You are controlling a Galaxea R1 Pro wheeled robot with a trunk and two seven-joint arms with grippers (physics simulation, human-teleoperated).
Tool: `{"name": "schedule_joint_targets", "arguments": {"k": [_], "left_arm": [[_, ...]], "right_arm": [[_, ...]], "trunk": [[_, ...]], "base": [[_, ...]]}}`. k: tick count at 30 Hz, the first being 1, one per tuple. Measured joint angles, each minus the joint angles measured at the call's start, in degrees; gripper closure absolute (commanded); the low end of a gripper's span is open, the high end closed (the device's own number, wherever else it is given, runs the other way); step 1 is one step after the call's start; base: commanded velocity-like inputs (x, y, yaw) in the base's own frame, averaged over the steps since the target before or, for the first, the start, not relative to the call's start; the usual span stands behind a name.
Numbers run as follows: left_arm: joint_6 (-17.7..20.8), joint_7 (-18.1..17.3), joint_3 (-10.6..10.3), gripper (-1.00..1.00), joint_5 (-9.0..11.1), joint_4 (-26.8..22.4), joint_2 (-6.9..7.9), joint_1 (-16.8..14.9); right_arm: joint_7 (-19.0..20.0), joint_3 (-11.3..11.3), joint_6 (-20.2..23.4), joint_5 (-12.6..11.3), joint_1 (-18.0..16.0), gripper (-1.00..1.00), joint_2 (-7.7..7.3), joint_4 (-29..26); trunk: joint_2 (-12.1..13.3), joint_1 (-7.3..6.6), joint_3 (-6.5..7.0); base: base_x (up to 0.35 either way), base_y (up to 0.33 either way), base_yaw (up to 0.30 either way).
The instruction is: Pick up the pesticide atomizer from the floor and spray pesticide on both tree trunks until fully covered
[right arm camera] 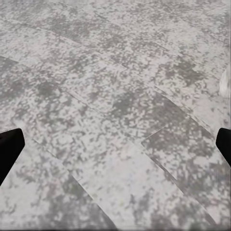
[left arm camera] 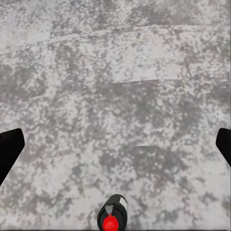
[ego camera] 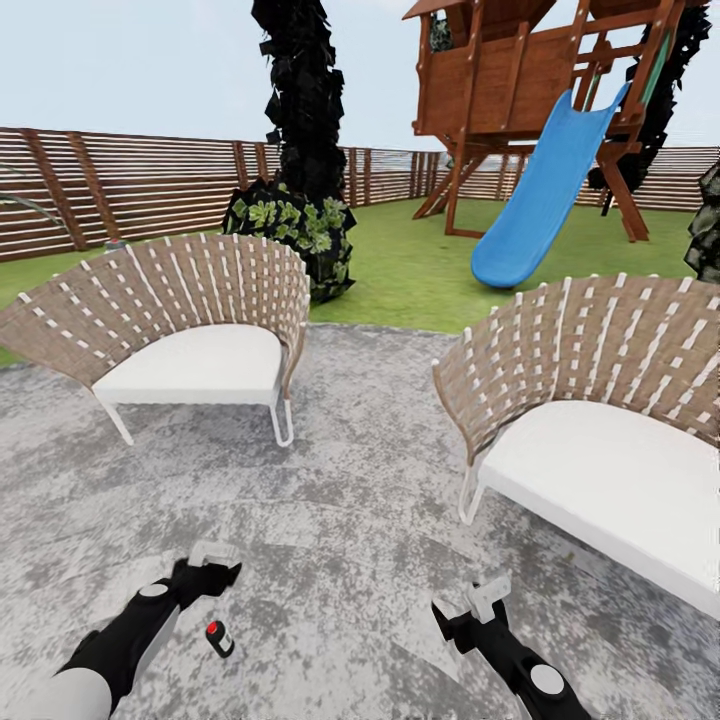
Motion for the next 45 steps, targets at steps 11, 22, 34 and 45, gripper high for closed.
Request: {"name": "schedule_joint_targets", "arguments": {"k": [11, 22, 34, 45], "left_arm": [[-0.4, 0.4, 0.4, -1.0, 0.0, 0.1, 0.16, 0.4], [-0.5, 0.7, 2.1, -1.0, 0.3, 0.1, 1.72, 0.5], [-2.1, 0.8, 2.4, -1.0, 0.4, 0.1, 1.48, 0.6], [-16.6, 1.0, 2.6, -1.0, 1.9, 6.8, 1.68, 0.6]], "right_arm": [[0.0, 0.0, 0.1, 0.0, 0.0, -1.0, 0.0, 0.0], [0.0, 0.0, 0.0, 0.0, 0.0, -1.0, 0.0, -0.1], [0.0, 0.2, 0.2, 0.1, 0.0, -1.0, 0.0, -1.6], [0.0, 0.1, 0.2, 0.1, 0.0, -1.0, 0.0, -1.7]], "trunk": [[-4.4, 2.42, -2.98], [-5.0, 2.9, -6.1], [-5.1, 3.21, -8.78], [-5.3, 3.49, -11.23]], "base": [[0.0, 0.0, -0.088], [0.0, 0.0, -0.052], [0.0, 0.0, -0.001], [0.0, 0.0, 0.0]]}}
